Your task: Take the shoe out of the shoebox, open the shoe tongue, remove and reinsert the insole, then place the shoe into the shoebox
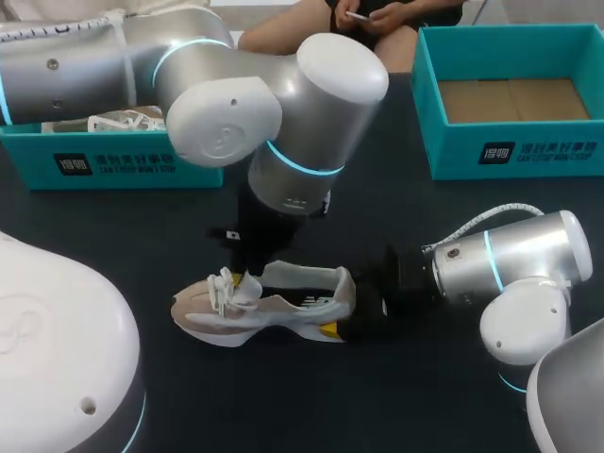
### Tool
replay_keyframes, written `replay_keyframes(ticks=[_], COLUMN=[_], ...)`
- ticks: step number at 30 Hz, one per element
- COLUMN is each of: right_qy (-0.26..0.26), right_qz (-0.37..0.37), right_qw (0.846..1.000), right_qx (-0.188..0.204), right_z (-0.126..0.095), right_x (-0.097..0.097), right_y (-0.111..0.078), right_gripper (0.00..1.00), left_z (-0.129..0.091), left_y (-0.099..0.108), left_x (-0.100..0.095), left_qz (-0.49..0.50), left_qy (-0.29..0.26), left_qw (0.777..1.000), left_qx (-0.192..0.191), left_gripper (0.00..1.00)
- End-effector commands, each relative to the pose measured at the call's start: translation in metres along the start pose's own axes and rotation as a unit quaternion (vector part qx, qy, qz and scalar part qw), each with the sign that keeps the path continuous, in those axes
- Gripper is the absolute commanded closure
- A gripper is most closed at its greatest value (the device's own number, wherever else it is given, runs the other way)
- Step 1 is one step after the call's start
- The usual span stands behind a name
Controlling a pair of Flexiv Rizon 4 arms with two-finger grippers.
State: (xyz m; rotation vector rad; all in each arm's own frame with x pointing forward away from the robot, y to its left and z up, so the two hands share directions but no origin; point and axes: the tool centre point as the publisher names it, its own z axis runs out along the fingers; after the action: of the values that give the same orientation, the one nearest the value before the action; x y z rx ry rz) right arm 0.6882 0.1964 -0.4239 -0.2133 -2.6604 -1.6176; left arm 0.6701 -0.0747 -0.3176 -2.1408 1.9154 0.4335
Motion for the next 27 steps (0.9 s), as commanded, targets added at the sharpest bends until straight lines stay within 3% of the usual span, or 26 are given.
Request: replay_keyframes(ticks=[1,7,22,24,27], right_qy=[-0.001,-0.001,-0.001,-0.001,-0.001], right_qz=[0.001,0.001,0.001,0.001,0.001], right_qw=[1.0,1.0,1.0,1.0,1.0], right_qx=[0.002,0.002,0.002,0.002,0.002], right_z=[0.006,0.006,0.006,0.006,0.006], right_x=[-0.001,-0.001,-0.001,-0.001,-0.001], right_y=[-0.002,-0.002,-0.002,-0.002,-0.002], right_gripper=[1.0,1.0,1.0,1.0,1.0], left_z=[0.001,0.014,0.065,0.07,0.075], left_y=[-0.002,-0.008,-0.011,-0.012,-0.014], left_x=[-0.031,-0.048,-0.063,-0.065,-0.068], left_qz=[-0.012,-0.031,-0.066,-0.071,-0.077], left_qy=[0.044,0.044,0.018,0.017,0.013], left_qw=[0.999,0.998,0.994,0.994,0.993], left_qx=[0.002,-0.015,-0.081,-0.086,-0.092], left_gripper=[1.0,1.0,1.0,0.95,0.95])
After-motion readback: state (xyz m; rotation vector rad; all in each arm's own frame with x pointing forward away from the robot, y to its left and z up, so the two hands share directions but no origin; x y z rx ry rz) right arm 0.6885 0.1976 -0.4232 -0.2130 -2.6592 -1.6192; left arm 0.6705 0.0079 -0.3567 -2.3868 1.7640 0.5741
